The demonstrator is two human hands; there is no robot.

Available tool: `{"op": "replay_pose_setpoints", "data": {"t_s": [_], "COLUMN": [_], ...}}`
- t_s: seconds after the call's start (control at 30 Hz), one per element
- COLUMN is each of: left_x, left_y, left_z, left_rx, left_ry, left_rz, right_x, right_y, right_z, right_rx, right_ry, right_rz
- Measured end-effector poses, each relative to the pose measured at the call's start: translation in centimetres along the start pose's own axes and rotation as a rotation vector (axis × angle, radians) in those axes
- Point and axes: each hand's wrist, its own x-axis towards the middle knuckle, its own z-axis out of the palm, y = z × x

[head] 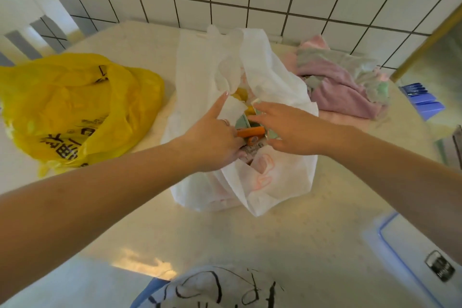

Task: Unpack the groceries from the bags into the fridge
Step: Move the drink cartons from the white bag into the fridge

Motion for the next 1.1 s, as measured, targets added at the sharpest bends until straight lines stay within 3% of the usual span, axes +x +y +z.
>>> {"op": "replay_pose_setpoints", "data": {"t_s": [0.13,0.23,0.37,0.4,0.53,0.67,0.83,0.93,1.1], "left_x": [-1.5,-3.0,-4.9,-5.3,-5.9,-6.1,-6.7,-6.4,-5.6], "left_y": [-1.7,-2.4,-3.4,-3.6,-4.0,-4.2,-5.4,-5.9,-6.5], "left_z": [1.8,2.1,3.1,3.5,5.9,7.7,8.3,7.3,6.9], "left_rx": [0.055,-0.043,0.036,0.015,0.030,-0.082,-0.098,-0.115,-0.139], "left_ry": [-0.058,-0.211,-0.241,-0.172,0.340,0.486,0.314,0.217,-0.028], "left_rz": [-0.056,-0.085,-0.115,-0.104,0.102,0.131,0.131,0.159,0.048], "right_x": [4.5,7.2,10.2,10.8,12.5,13.5,14.6,15.3,17.2], "right_y": [-1.5,-2.1,-2.1,-2.2,-3.8,-5.1,-3.3,-2.5,-1.9], "right_z": [2.2,2.7,3.1,3.2,3.1,2.3,-1.1,-3.1,-4.2], "right_rx": [-0.148,-0.166,-0.127,-0.101,-0.020,-0.012,-0.270,-0.370,-0.467], "right_ry": [0.039,0.037,-0.009,-0.032,0.000,0.065,0.220,0.236,0.218], "right_rz": [-0.034,-0.046,-0.076,-0.093,-0.215,-0.405,-0.449,-0.428,-0.528]}}
